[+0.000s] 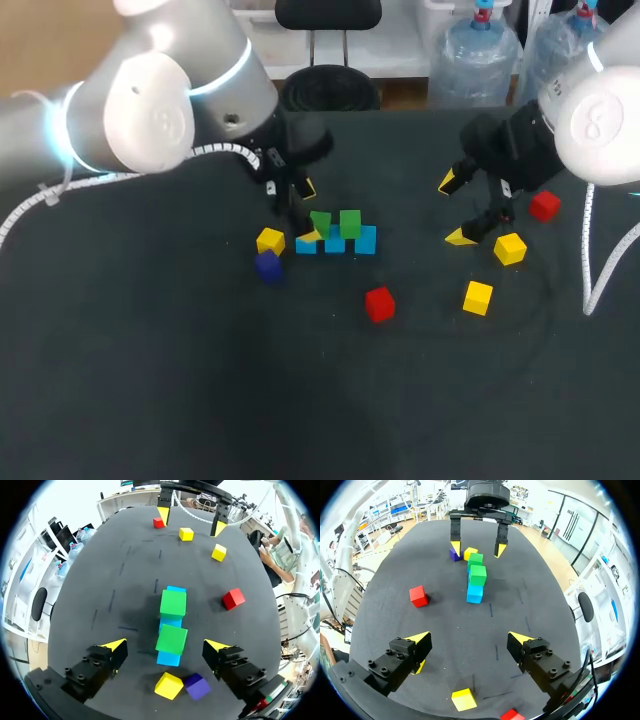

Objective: Place the blue cubes, place green cubes on the blue cubes, place the yellow cubes on the green cubes, then place the red cubes on the yellow cubes, and place purple cube on the red cubes.

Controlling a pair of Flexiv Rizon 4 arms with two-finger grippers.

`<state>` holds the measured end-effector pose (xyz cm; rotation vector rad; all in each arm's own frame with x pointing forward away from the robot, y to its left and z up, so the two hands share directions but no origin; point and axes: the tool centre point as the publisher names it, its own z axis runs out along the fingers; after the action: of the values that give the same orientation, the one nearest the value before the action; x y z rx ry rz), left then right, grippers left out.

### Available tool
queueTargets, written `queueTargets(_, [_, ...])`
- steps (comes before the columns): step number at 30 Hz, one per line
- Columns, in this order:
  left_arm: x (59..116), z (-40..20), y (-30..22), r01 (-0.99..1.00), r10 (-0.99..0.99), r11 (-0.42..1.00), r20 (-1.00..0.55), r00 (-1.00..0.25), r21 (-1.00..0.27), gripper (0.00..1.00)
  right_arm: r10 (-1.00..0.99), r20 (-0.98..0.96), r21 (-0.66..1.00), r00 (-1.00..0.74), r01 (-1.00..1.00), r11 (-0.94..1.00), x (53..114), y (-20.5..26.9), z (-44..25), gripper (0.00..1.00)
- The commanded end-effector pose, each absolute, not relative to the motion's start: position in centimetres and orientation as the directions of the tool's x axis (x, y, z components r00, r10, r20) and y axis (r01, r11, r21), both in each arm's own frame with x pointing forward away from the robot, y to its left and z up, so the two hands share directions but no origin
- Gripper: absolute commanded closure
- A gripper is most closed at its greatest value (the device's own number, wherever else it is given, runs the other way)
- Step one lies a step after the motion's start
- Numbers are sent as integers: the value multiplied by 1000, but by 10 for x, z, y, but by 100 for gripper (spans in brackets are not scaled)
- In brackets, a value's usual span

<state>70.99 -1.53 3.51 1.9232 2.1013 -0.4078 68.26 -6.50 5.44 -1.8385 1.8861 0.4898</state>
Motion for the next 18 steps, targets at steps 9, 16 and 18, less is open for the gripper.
queueTargets(9, [704, 39, 3, 993, 918, 110, -381, -113, -30, 0, -833, -554, -62, -2, -997, 43, 683, -65, 54, 0])
queueTargets(16, [699, 39, 12, 994, 919, 108, -378, -111, -29, 0, -833, -554, -62, -2, -997, 43, 683, -65, 54, 0])
queueTargets(18, [697, 39, 16, 993, 920, 110, -375, -113, -29, 0, -833, -554, -62, -2, -997, 43, 683, -65, 54, 0])
